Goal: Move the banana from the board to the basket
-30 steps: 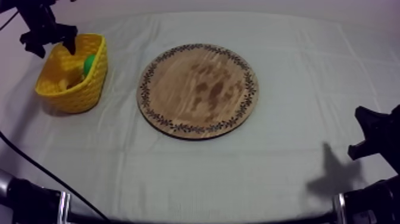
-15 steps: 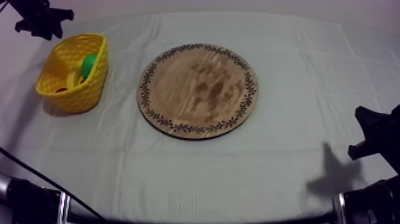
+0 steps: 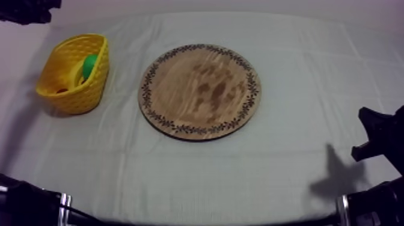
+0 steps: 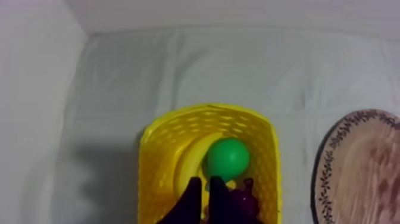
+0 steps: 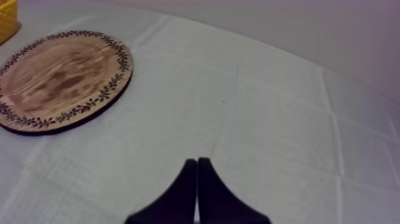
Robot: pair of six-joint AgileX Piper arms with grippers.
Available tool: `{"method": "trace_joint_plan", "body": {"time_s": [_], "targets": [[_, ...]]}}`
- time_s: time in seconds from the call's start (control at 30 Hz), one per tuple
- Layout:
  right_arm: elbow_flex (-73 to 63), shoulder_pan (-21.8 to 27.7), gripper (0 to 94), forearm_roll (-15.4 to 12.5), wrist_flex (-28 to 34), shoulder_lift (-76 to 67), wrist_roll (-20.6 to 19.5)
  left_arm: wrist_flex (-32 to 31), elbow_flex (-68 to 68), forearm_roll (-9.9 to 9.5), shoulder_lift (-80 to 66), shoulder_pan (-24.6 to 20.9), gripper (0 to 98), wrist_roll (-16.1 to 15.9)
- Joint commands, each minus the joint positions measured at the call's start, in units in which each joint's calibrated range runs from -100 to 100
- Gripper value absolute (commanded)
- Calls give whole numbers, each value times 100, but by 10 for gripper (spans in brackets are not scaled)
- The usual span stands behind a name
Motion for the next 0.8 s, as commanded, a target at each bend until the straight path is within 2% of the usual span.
{"method": "trace_joint_plan", "body": {"time_s": [0.0, 0.27, 0.53, 0.77], "targets": [[-3, 0, 3, -2, -4, 0, 1, -130, 327, 8, -903, 15, 7, -16], [-3, 0, 3, -2, -4, 0, 0, -943, 2283, 22, -3317, -72, 1, 21], [-3, 0, 3, -2, -4, 0, 1, -1526, 4562, -1, -5620, -74, 0, 480], [-3, 0, 3, -2, -4, 0, -1, -2189, 6234, -5, -7135, -46, 0, 492]]}}
